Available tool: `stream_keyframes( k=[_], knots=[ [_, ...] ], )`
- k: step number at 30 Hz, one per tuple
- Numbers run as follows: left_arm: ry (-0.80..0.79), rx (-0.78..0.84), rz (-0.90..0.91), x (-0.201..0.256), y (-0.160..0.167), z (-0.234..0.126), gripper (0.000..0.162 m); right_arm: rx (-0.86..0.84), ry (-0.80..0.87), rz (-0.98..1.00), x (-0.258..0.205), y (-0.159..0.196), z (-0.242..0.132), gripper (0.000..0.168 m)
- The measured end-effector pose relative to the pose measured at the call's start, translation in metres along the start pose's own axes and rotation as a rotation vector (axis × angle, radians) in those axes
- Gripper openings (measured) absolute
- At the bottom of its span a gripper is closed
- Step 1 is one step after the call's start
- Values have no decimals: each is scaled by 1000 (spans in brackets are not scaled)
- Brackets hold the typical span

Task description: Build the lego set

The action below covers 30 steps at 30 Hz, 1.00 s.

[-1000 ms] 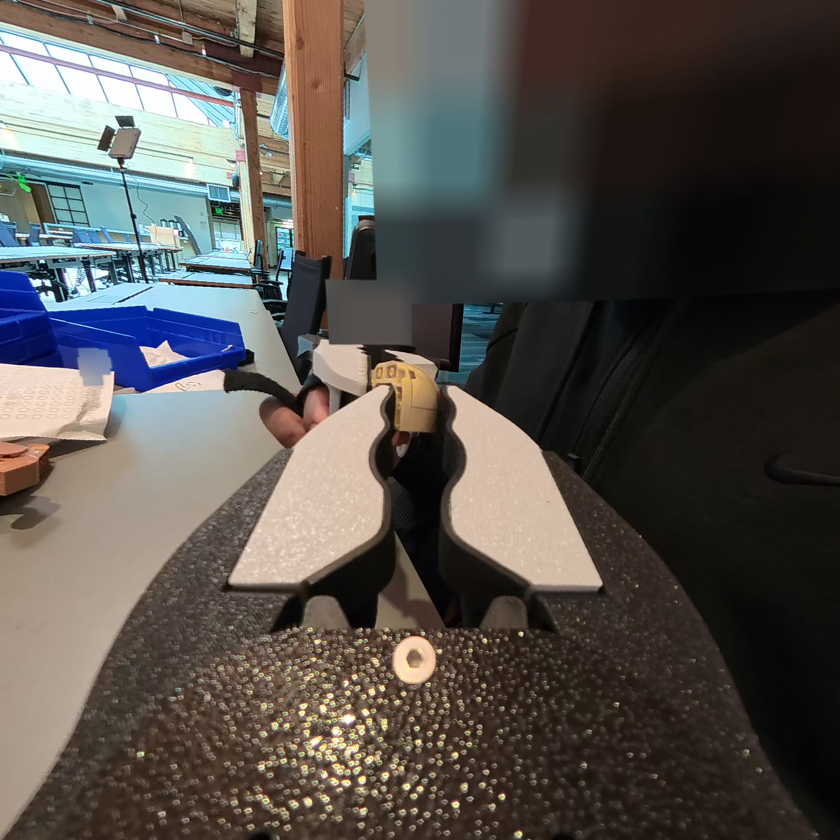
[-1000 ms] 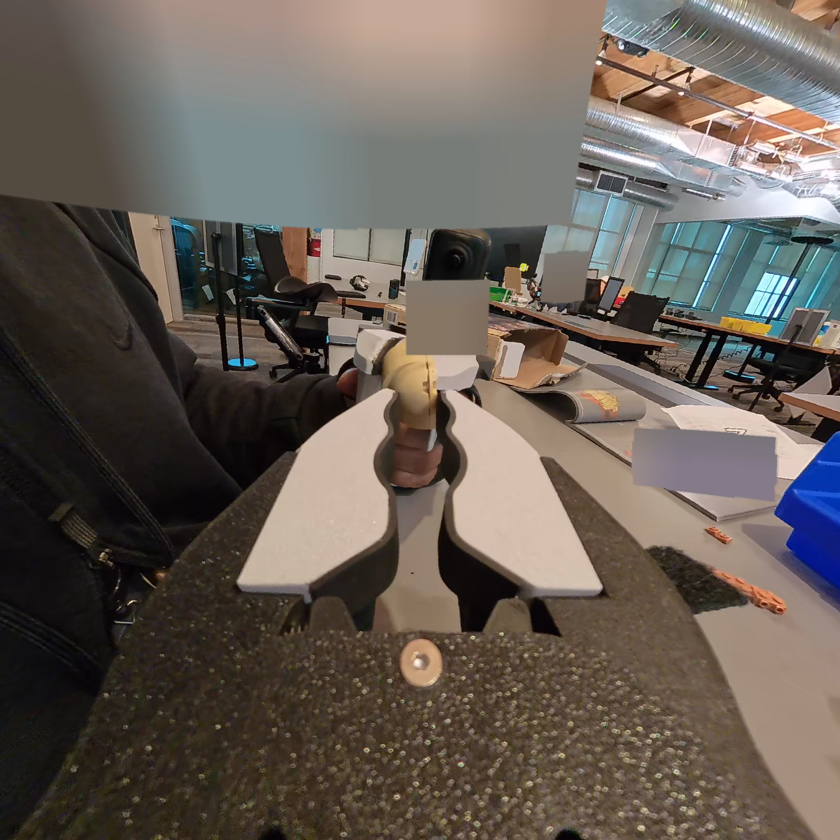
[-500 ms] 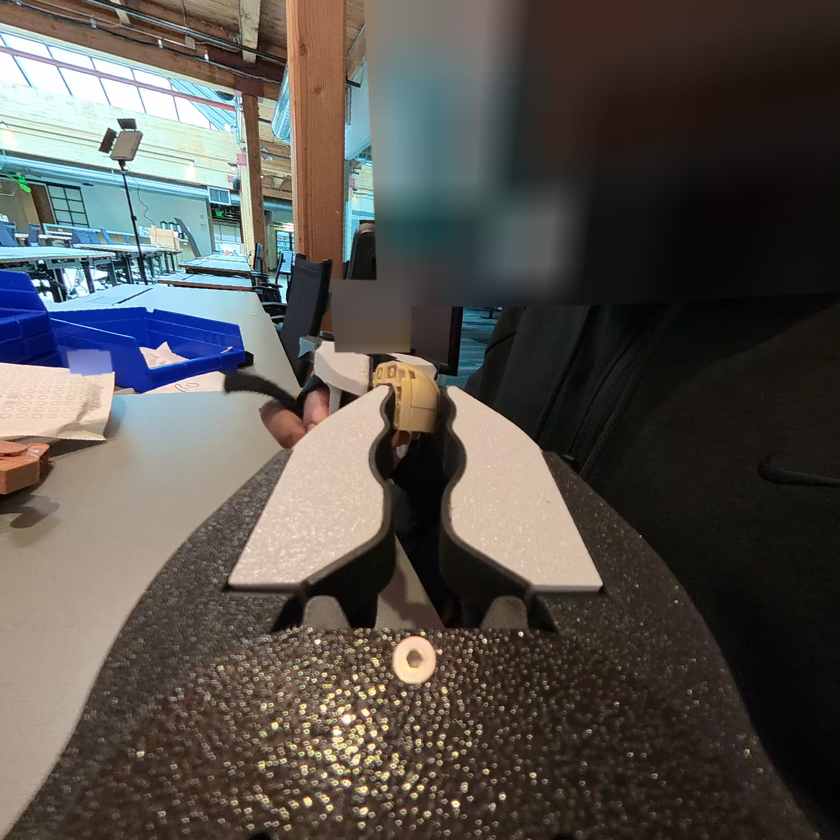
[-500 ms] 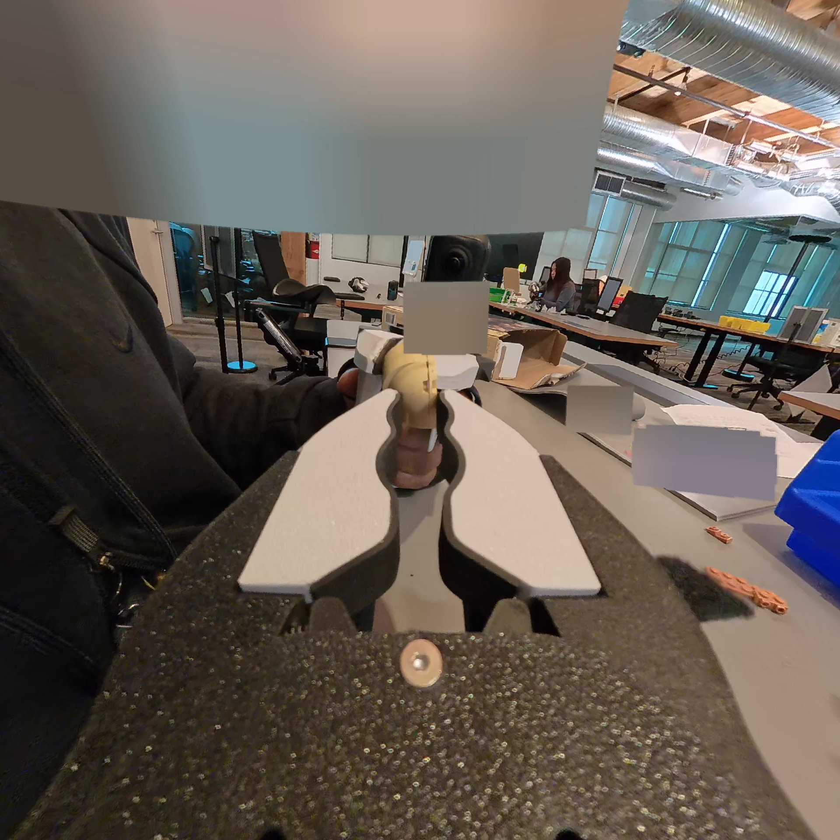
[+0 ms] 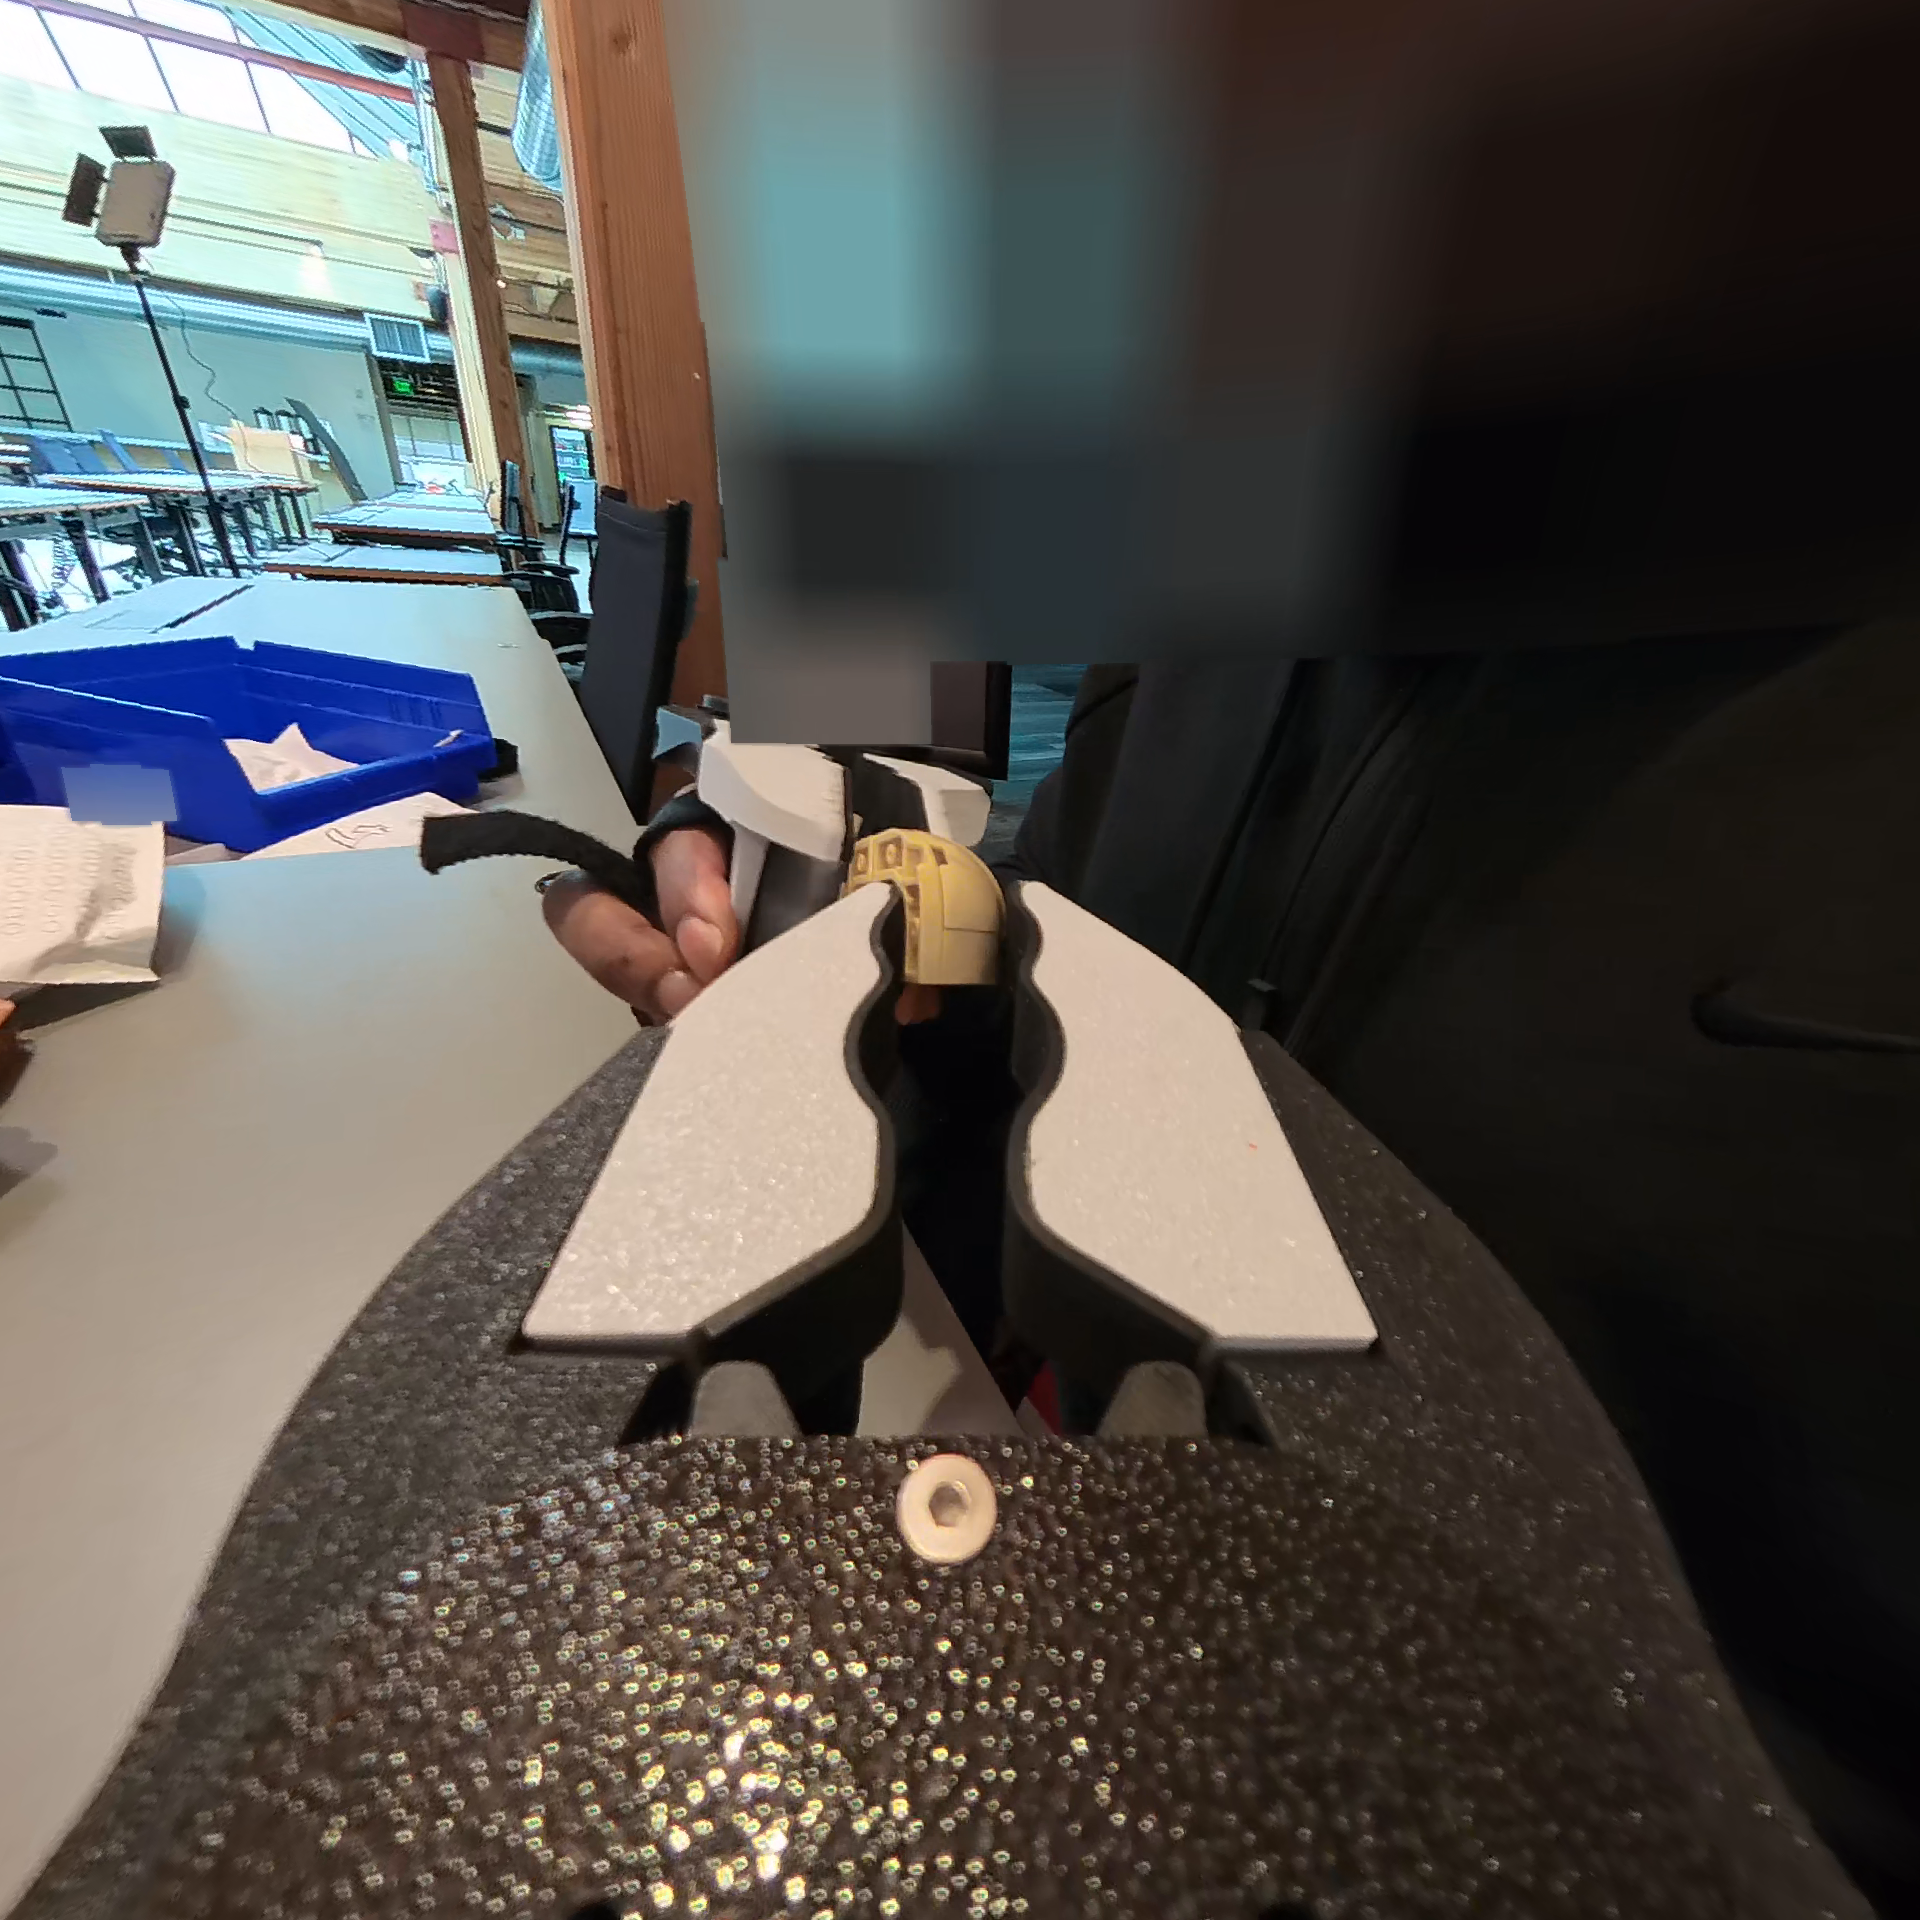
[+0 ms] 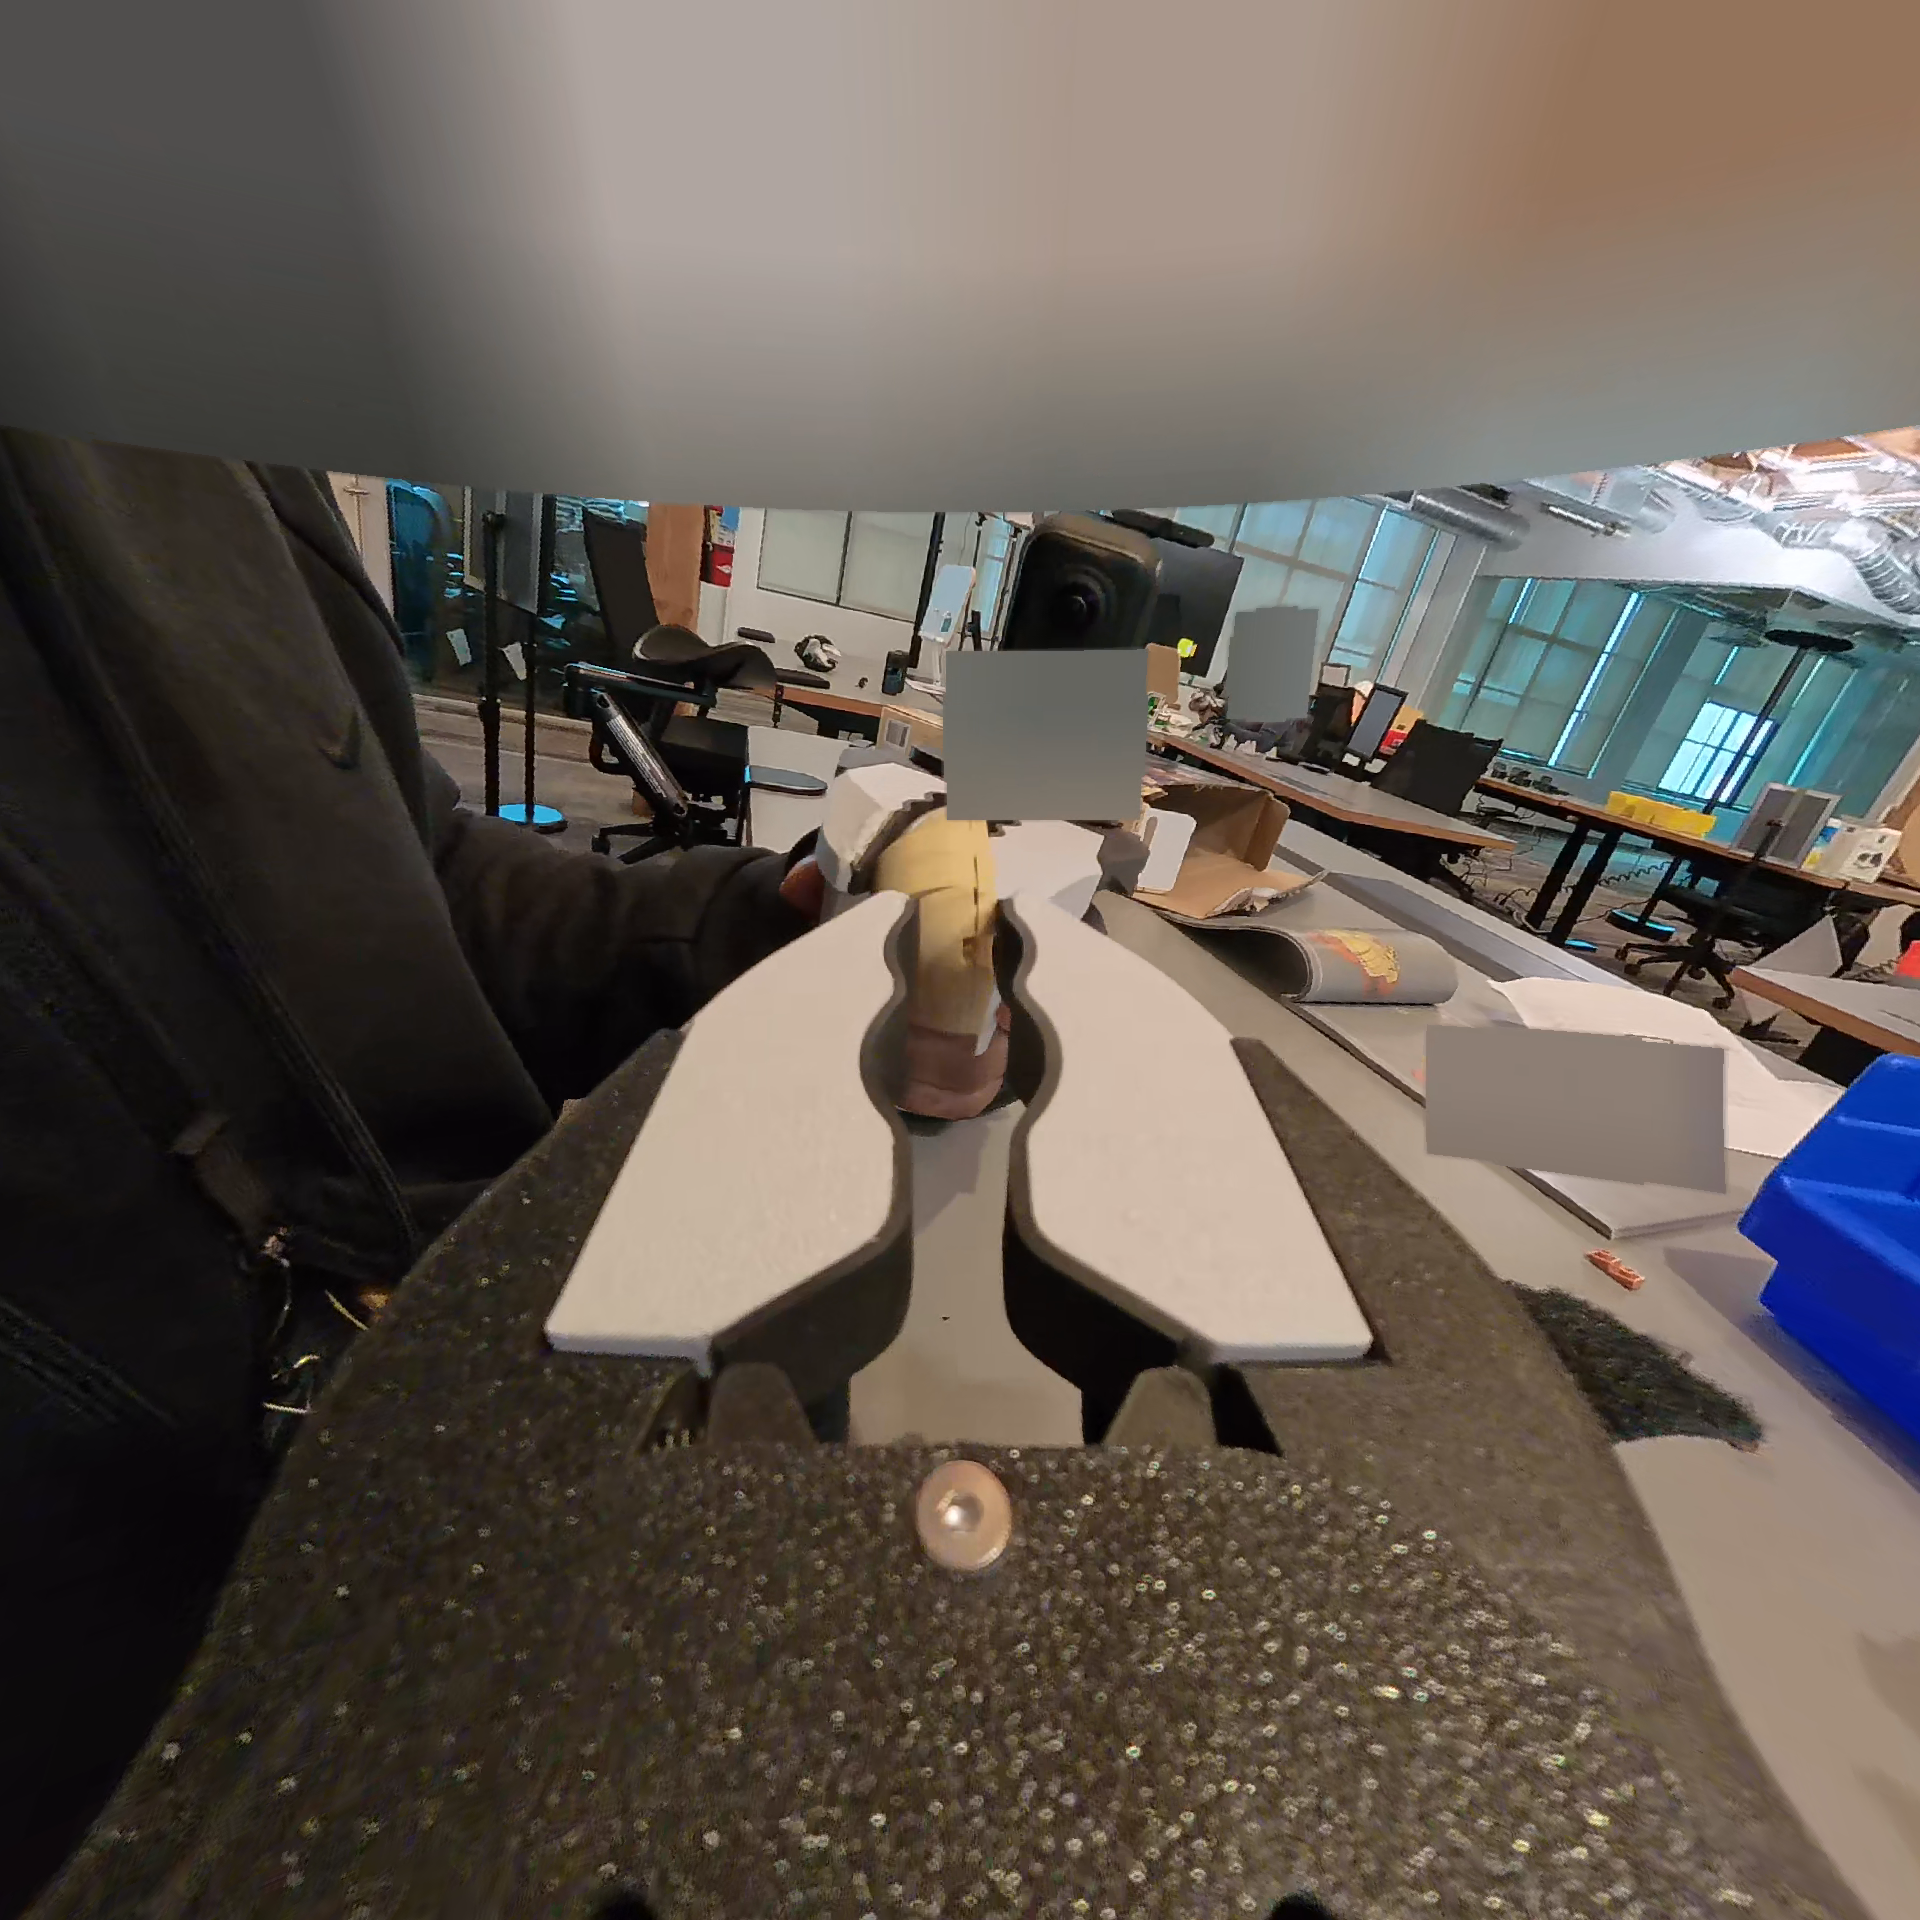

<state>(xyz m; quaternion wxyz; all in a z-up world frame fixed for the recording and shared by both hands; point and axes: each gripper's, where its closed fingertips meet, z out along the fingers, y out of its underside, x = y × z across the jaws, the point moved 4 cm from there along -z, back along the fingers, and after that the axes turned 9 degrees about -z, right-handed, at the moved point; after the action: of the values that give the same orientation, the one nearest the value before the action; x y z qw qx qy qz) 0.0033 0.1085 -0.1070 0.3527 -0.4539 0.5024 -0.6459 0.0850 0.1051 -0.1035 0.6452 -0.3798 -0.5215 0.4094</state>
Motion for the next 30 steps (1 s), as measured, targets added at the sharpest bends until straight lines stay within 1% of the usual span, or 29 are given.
stream_keyframes(
  k=[5,23,25,26,27,29,30],
  knots=[
    [3,-8,-4,0,0,-1,17,-13,2,1,0,1,1,16],
    [-22,-28,10,-1,2,1,16,-26,-17,22,-1,2,1,13],
    [-19,-34,13,0,3,2,16,-25,-21,22,-1,2,0,12],
    [-19,-37,14,0,3,2,16,-24,-12,24,0,2,0,4],
    [-31,-63,9,-1,6,5,16,-38,15,27,3,3,0,0],
    [-70,-193,23,-5,18,19,16,-61,-25,5,-4,5,6,0],
    [-54,-211,49,-4,20,24,17,-48,-36,5,-8,2,7,0]
  ],
)
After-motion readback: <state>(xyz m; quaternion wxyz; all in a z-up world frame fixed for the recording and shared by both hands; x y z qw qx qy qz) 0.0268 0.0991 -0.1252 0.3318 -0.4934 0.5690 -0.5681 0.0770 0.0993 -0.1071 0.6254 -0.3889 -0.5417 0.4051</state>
